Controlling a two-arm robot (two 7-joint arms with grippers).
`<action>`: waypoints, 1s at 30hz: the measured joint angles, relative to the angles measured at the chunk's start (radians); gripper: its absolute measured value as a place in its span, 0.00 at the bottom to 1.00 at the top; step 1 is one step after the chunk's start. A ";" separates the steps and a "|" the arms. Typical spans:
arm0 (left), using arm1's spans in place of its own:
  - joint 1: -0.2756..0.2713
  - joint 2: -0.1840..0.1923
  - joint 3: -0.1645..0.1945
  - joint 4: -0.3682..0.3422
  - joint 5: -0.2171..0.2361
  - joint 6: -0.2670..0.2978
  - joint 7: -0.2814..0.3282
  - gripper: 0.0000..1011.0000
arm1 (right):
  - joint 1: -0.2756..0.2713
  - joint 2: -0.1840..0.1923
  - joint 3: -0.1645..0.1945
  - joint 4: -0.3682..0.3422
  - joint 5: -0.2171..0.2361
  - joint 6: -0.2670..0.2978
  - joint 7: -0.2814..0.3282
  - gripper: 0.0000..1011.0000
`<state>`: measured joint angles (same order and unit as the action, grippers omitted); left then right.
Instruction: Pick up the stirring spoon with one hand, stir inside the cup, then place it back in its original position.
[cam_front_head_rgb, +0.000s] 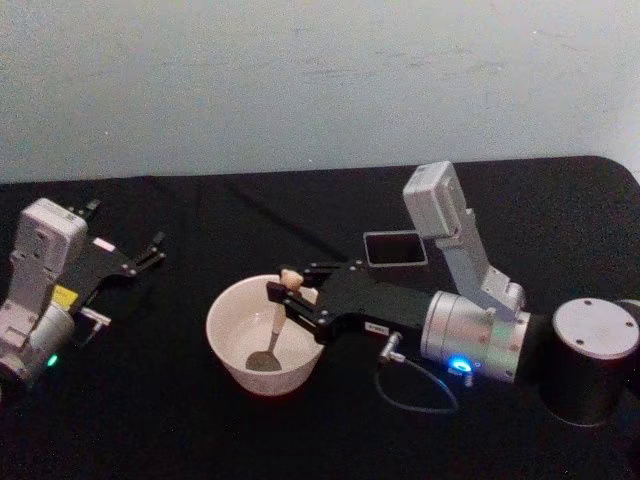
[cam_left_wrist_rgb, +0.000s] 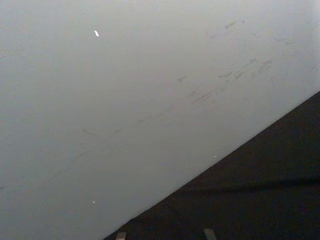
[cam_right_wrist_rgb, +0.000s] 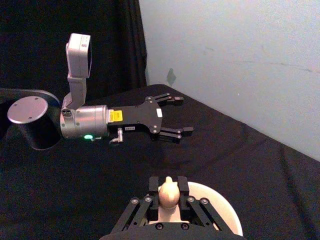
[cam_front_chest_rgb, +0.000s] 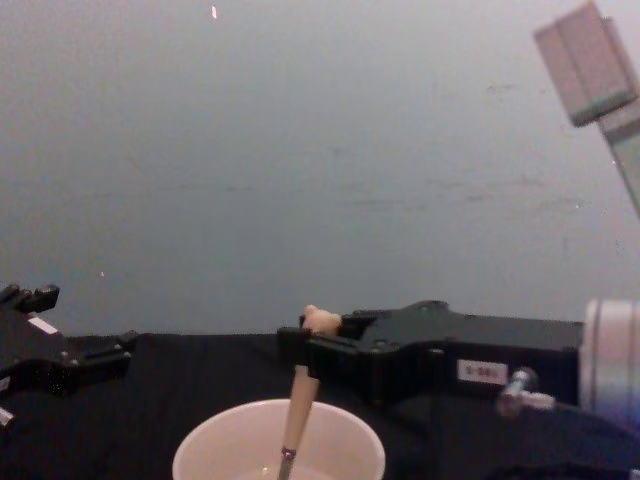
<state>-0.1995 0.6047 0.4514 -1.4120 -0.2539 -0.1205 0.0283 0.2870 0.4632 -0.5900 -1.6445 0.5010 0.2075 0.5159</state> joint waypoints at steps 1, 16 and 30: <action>0.000 0.000 0.000 0.000 0.000 0.000 0.000 0.99 | 0.006 -0.008 -0.005 0.007 -0.002 0.001 -0.005 0.21; 0.000 0.000 0.000 0.000 0.000 0.000 0.000 0.99 | 0.065 -0.082 -0.025 0.098 -0.029 0.007 -0.049 0.21; 0.000 0.000 0.000 0.000 0.000 0.000 0.000 0.99 | 0.095 -0.123 -0.009 0.170 -0.064 0.000 -0.079 0.21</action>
<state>-0.1995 0.6047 0.4514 -1.4120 -0.2539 -0.1205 0.0283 0.3823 0.3399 -0.5987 -1.4749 0.4366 0.2074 0.4372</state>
